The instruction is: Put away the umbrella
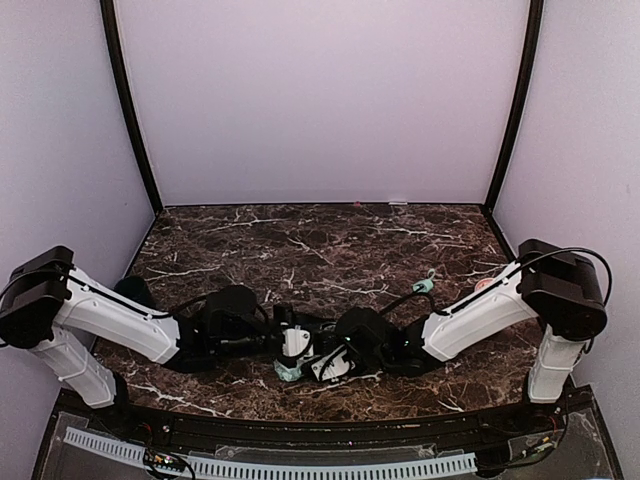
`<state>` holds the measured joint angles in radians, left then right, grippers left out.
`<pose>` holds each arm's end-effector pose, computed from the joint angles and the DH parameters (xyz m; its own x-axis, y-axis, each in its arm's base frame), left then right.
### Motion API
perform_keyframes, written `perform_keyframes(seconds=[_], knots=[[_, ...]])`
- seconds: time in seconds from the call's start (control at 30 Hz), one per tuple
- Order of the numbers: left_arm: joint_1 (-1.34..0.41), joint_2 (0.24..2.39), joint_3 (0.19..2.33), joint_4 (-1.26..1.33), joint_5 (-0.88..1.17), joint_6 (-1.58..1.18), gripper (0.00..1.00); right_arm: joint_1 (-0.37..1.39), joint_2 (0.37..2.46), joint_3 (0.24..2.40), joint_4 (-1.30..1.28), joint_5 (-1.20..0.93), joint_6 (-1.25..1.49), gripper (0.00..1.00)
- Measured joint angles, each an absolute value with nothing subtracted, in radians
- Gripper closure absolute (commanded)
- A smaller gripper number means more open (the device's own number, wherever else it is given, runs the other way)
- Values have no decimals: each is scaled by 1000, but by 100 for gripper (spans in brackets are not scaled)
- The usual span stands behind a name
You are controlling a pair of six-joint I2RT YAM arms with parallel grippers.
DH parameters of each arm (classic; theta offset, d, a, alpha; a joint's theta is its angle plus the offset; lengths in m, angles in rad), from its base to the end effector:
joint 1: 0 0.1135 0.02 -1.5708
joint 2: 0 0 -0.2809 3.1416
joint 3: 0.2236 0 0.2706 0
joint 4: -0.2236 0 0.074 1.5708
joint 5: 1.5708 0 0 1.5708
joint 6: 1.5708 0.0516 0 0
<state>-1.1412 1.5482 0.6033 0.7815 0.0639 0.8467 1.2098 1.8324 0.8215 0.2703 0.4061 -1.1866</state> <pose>0.1389 -0.3111 0.1952 0.6544 0.3664 -0.6614 0.6692 0.1266 0.7322 0.1509 0.3420 0.1112 0.6120 -0.7903 -0.0295 -0.5045 -0.3614 -0.7842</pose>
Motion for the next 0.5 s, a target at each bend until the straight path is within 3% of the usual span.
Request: perform_keyframes(seconds=[0.23,0.5], knots=[[-995,1379,739,561,-6,414,43,1205,1828,839,226,386,-1118,100],[-960,1205,585,375,-67,135,41,1128,1819,1106,-247,134,-885,100]])
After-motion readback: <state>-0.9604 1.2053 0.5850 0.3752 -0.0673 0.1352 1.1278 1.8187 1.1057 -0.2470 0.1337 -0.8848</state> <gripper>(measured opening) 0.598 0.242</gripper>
